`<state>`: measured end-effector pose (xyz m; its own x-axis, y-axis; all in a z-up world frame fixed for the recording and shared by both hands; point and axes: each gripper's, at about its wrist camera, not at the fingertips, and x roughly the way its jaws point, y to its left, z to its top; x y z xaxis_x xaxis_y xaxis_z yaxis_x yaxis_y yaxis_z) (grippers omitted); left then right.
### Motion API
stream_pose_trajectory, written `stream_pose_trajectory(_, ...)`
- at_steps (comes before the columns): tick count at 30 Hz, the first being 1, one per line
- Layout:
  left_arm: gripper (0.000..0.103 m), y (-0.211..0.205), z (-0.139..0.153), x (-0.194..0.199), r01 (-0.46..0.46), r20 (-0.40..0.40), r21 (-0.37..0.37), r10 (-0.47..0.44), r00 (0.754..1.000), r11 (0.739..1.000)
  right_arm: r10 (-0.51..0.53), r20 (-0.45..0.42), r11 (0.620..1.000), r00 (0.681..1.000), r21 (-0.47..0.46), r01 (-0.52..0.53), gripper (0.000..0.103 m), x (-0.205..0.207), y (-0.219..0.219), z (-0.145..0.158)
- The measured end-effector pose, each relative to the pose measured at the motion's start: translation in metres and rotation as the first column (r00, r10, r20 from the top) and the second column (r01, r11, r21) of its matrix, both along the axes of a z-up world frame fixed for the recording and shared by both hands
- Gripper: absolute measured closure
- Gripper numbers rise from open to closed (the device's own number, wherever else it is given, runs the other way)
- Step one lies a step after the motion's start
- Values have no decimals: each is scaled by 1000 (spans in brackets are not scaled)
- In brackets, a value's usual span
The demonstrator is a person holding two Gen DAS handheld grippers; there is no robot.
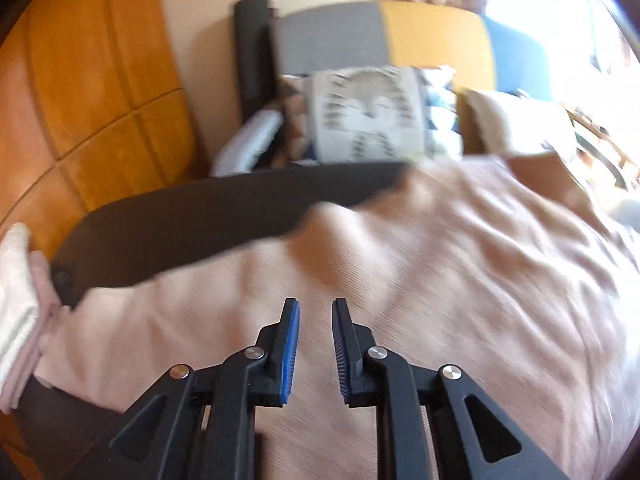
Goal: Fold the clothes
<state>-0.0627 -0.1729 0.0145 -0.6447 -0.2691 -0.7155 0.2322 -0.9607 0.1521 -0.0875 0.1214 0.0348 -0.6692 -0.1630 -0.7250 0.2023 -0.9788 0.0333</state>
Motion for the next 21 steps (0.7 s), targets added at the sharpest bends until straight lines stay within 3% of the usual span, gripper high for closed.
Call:
stream_pose_trajectory(4,87,35,-20,-3,102,83,-107,-93,992,989,22,68,998,997,-62,-18,49,-2,-35,-28)
stream_pose_trajectory(7,87,49,-21,-6,114,104,-201,-95,990,973,3,110,999,994,37,-7,49,-7,-52,-52)
stream_pose_trajectory(9,87,56,-23,-8,126,111,-247,-101,989,961,-2,99,999,995,45,-3,49,-11,-48,-57)
stream_pose_trajectory(14,89,64,-26,-19,150,109,-275,-124,986,950,-49,89,998,995,39,45,49,-25,-23,-56)
stream_pose_trajectory(19,89,69,-33,-23,151,100,-335,-124,987,930,-28,106,997,994,-62,35,46,-29,-8,-54)
stream_pose_trajectory(21,89,73,-35,-22,148,98,-361,-120,988,921,-1,92,990,996,-143,14,46,-20,3,-46)
